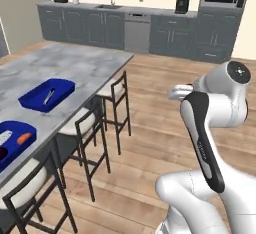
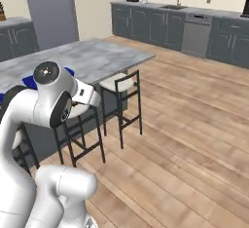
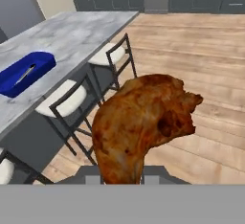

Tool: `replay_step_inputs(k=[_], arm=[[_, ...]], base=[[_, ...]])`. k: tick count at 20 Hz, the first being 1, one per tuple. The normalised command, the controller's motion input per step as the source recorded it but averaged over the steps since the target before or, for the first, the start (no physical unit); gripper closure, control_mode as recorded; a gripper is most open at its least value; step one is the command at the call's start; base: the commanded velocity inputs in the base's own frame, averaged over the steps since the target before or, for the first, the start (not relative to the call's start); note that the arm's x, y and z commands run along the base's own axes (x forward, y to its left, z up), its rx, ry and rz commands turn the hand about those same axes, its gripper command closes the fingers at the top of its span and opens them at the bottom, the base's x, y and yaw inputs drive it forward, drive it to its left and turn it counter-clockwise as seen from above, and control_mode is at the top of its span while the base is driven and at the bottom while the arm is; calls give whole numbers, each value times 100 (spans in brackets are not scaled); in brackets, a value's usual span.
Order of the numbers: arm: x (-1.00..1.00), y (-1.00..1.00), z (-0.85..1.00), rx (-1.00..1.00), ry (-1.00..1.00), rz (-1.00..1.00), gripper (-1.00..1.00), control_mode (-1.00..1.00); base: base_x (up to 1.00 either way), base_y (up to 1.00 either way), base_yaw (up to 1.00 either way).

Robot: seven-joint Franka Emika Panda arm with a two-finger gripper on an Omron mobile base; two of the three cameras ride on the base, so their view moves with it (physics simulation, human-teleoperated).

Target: Gather the eggplant and squash from the fridge and place them on a tray on the dining counter. Then gather the chicken drumstick and fish from the fridge and place them on the other tray.

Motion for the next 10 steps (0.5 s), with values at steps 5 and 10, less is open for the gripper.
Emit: replay_step_inputs(k=[5,10], arm=[[0,0,0,0,0,0,100,100],[0,0,0,0,0,0,100,100]], base=[[98,-70,43],[85,-57,46]])
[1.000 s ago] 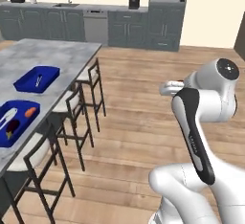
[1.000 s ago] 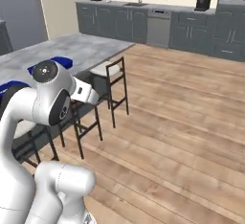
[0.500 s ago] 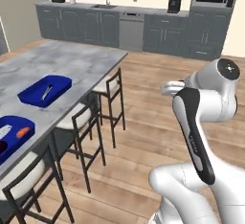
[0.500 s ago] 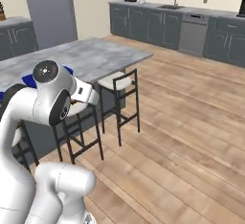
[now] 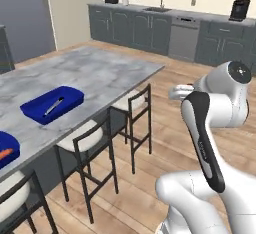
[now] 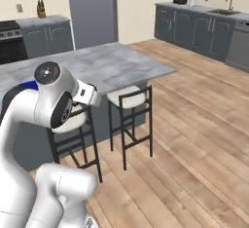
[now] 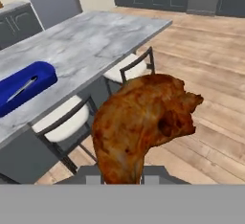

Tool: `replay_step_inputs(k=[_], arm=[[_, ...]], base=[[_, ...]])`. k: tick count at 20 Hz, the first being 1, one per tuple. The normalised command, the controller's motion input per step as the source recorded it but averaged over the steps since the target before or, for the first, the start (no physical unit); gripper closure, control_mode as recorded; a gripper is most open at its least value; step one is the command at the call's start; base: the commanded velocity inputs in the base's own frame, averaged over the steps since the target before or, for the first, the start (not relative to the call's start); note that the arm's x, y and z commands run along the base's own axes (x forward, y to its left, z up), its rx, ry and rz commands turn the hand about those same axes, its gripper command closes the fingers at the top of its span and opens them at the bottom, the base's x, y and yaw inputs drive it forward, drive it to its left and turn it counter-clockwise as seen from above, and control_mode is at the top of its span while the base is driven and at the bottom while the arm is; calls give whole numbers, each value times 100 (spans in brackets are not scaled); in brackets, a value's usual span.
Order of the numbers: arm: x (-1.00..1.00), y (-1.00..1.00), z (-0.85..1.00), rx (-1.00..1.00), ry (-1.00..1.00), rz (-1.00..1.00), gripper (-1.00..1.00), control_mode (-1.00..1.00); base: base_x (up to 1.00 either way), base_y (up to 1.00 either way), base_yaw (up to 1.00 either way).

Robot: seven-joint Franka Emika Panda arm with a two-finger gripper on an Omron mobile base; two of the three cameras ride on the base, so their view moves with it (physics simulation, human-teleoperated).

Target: Gather the eggplant and squash from the fridge and place them on a tray on the dining counter. Then gather the chicken drumstick and fish from the fridge and place them on the other tray.

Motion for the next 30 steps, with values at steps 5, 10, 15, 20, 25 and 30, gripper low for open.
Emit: replay_step_inputs(k=[5,10,15,20,25,30], arm=[[0,0,0,0,0,0,100,100],[0,0,0,0,0,0,100,100],[0,0,0,0,0,0,100,100],[0,0,0,0,0,0,100,100],[0,0,0,0,0,0,100,100],[0,0,0,0,0,0,100,100]], base=[[34,-34,50],[16,-2,58],[73,-18,48],[69,-33,47],[69,-52,42],[33,-53,29]])
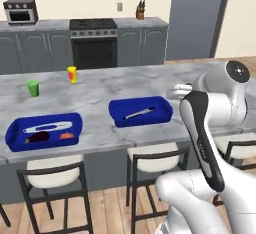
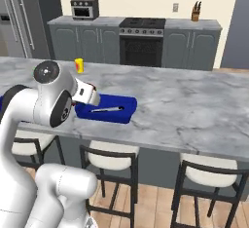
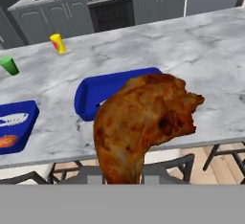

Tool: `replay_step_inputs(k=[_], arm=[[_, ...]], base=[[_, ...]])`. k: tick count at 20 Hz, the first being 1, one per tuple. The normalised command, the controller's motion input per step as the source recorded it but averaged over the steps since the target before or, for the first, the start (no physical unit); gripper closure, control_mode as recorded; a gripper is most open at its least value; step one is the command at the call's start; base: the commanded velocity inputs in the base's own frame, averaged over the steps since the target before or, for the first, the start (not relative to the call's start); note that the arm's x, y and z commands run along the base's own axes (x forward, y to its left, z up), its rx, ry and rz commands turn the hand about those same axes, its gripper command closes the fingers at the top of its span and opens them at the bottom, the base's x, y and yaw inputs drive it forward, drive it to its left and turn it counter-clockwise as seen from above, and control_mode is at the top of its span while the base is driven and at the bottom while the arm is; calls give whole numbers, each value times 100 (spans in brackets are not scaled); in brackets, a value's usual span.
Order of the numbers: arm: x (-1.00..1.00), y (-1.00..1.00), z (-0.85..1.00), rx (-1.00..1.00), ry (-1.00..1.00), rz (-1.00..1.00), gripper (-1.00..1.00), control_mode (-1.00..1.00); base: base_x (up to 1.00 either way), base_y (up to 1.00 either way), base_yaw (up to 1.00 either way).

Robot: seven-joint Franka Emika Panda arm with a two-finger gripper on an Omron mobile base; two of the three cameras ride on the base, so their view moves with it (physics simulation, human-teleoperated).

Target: Gather the eggplant and squash from the fridge and place them on a tray on the dining counter. Then gather the chicken drumstick and fish from the fridge and place them on the other tray.

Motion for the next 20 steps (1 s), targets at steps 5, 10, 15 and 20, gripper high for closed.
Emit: replay_step_inputs(k=[5,10,15,20], arm=[[0,0,0,0,0,0,100,100],[0,0,0,0,0,0,100,100],[0,0,0,0,0,0,100,100],[0,0,0,0,0,0,100,100]], base=[[54,-24,14],[56,-16,13],[43,-1,7],[57,0,7]])
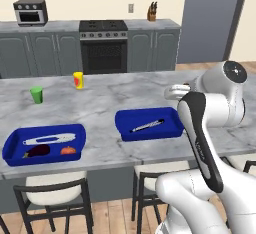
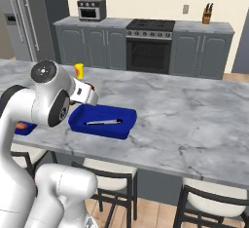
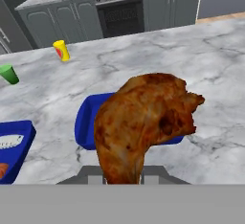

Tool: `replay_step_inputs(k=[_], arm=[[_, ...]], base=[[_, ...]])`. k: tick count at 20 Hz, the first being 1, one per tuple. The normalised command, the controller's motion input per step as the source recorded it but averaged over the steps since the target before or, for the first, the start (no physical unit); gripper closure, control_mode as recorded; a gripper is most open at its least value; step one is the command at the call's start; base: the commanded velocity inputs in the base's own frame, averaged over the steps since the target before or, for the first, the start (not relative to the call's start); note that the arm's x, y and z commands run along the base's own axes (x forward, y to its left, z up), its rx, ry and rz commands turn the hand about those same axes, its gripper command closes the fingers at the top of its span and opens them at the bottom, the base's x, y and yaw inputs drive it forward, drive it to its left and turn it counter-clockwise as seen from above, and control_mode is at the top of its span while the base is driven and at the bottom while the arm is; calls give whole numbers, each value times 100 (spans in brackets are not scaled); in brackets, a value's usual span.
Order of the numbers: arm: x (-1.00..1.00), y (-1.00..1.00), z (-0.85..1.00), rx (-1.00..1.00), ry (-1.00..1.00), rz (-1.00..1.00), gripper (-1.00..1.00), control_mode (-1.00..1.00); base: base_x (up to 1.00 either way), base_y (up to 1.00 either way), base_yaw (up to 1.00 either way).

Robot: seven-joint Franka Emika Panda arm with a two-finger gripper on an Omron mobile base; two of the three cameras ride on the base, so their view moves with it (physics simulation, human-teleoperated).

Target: Gather the eggplant and squash from the fridge and place them on a tray on the dining counter. Then gather the chicken drumstick and fish from the fridge and place them on the other tray.

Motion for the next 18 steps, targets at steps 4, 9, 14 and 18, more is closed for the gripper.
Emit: replay_step_inputs(k=[4,9,14,18], arm=[[0,0,0,0,0,0,100,100],[0,0,0,0,0,0,100,100],[31,-1,-3,0,2,0,100,-100],[46,-38,-22,0,3,9,100,-100]], base=[[0,0,1],[0,0,0],[0,0,0],[0,0,0]])
